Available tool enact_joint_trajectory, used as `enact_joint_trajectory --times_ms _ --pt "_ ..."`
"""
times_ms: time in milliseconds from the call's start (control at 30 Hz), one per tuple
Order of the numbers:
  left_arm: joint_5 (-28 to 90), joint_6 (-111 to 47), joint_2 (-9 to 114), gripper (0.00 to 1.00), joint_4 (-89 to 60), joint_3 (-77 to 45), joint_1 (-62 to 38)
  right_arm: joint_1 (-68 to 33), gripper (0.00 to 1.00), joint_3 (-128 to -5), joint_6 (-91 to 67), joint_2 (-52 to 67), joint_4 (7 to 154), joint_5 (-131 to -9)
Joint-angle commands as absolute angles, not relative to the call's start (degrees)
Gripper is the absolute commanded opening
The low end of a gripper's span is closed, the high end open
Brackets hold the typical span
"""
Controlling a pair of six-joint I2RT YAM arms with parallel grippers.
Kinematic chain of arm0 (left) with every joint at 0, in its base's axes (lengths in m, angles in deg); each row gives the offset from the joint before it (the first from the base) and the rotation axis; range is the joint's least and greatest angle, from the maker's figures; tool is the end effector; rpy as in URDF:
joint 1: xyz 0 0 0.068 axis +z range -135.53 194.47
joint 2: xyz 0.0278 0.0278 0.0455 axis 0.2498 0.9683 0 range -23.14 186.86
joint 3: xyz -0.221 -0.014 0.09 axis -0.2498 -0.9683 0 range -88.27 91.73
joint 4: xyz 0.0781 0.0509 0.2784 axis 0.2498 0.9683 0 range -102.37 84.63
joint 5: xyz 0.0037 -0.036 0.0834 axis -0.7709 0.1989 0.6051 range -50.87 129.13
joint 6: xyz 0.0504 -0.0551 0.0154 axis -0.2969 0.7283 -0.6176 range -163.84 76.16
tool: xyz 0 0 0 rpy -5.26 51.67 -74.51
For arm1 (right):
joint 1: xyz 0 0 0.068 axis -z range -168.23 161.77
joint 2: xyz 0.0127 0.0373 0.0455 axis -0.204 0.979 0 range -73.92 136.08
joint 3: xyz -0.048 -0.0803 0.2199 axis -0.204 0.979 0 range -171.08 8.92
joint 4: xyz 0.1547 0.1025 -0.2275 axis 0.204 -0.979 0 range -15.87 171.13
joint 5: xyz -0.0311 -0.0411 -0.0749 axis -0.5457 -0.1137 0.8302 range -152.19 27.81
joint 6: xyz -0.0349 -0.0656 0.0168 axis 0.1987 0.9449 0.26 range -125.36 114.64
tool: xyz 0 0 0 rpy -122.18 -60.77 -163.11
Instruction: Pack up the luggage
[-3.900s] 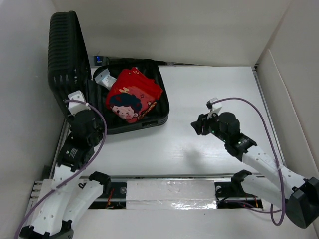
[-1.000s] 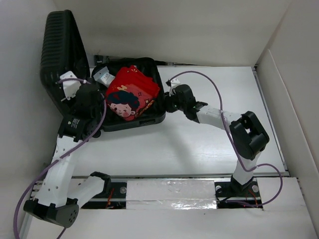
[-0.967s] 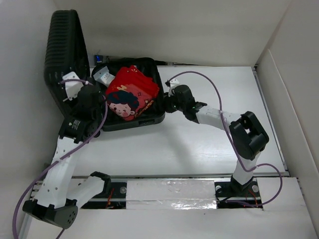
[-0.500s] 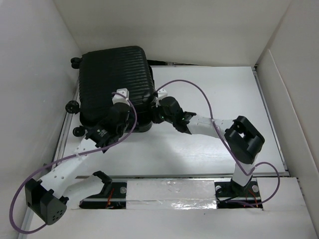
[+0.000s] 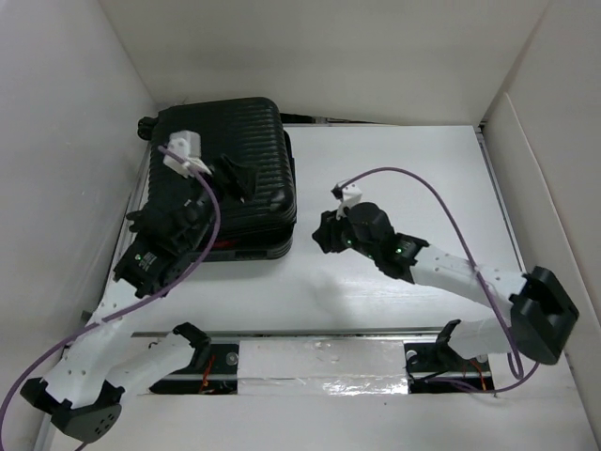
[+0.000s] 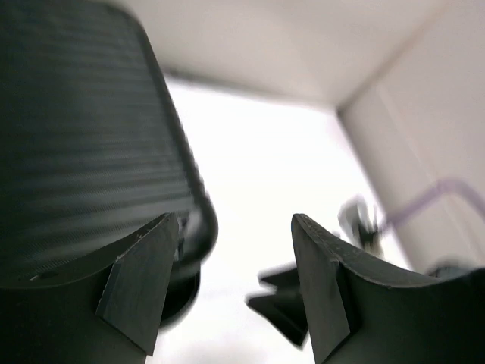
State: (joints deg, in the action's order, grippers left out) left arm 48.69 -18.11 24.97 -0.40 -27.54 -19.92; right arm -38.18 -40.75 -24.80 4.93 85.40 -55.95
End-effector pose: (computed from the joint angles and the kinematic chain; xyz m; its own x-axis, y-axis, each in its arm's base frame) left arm 0.2239 -0.1403 0.4050 -0.1739 -0.3999 -0.8999 0.3822 0.8148 -0.4359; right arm 0.2461 0.2818 0.1963 -0.4876 -0.0659 -0.8706 -0.5676 0.7816 0.2587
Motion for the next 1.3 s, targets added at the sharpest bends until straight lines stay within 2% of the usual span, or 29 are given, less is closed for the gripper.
enact_joint_trajectory --times_ms 0,33,67,100,133,167,233,267,300,333,367,400,600,800,1000,1267 --pt "58.0 -16.87 30.08 0.58 -3.49 -18.34 -16.75 -36.66 0.47 -37.75 -24.26 -1.57 83.59 -52.0" --pt "58.55 -15.99 31.6 0.58 -3.49 -17.01 -13.34 -35.61 0.39 -36.61 -23.74 -2.71 83.85 -51.65" --pt "58.99 -15.55 32.92 0.58 -3.66 -15.95 -11.22 -35.08 0.19 -36.43 -23.12 -4.12 84.38 -52.08" --pt "59.51 -14.59 34.93 0.56 -3.84 -14.29 -8.59 -34.46 0.08 -36.43 -22.42 -4.22 85.17 -52.69" --pt "58.65 -13.79 35.73 0.52 -4.54 -13.83 -1.86 -33.41 0.02 -36.86 -21.54 -4.13 85.09 -53.22" --pt "57.51 -12.74 36.44 0.5 -4.89 -13.39 2.04 -33.4 0.0 -38.0 -21.1 -3.7 85.0 -54.44" --pt "50.5 -10.37 38.46 0.44 -5.33 -12.86 11.43 -32.88 0.0 -39.5 -19.87 -2.29 83.33 -55.07" --pt "45.68 -9.05 39.68 0.41 -5.51 -12.69 22.53 -32.88 0.0 -40.11 -19.25 -1.85 83.33 -55.77" --pt "39.98 -7.91 42.74 0.37 -5.25 -12.6 24.56 -32.27 0.0 -40.12 -18.81 -1.59 84.02 -56.21" --pt "46.01 -9.38 46.08 0.32 -3.07 -11.29 25.27 -32.26 0.0 -40.03 -18.37 -1.41 84.64 -57.17" --pt "46.07 -9.39 46.11 0.3 -2.35 -10.24 25.28 -31.56 0.0 -40.03 -18.02 -1.41 84.65 -57.62" --pt "51.03 -11.04 49.25 0.3 -2.0 -10.14 25.8 -31.56 0.0 -39.42 -17.67 -1.67 85.52 -57.97" --pt "50.54 -13.69 59.98 0.28 0.64 -10.4 36.87 -27.08 0.0 -38.1 -15.47 -1.32 86.84 -64.01" --pt "58.9 -21.96 69.39 0.25 5.74 -9.96 36.88 -27.08 0.01 -35.82 -14.41 -3.95 85.09 -64.48" --pt "50.56 -21.61 73.88 0.28 8.73 -14.52 35.66 -27.08 0.03 -33.97 -14.59 -9.93 84.21 -62.98" --pt "44.67 -17.92 63.35 0.28 3.54 -27.53 24.68 -22.95 0.07 -32.3 -14.68 -13.63 83.07 -61.48"
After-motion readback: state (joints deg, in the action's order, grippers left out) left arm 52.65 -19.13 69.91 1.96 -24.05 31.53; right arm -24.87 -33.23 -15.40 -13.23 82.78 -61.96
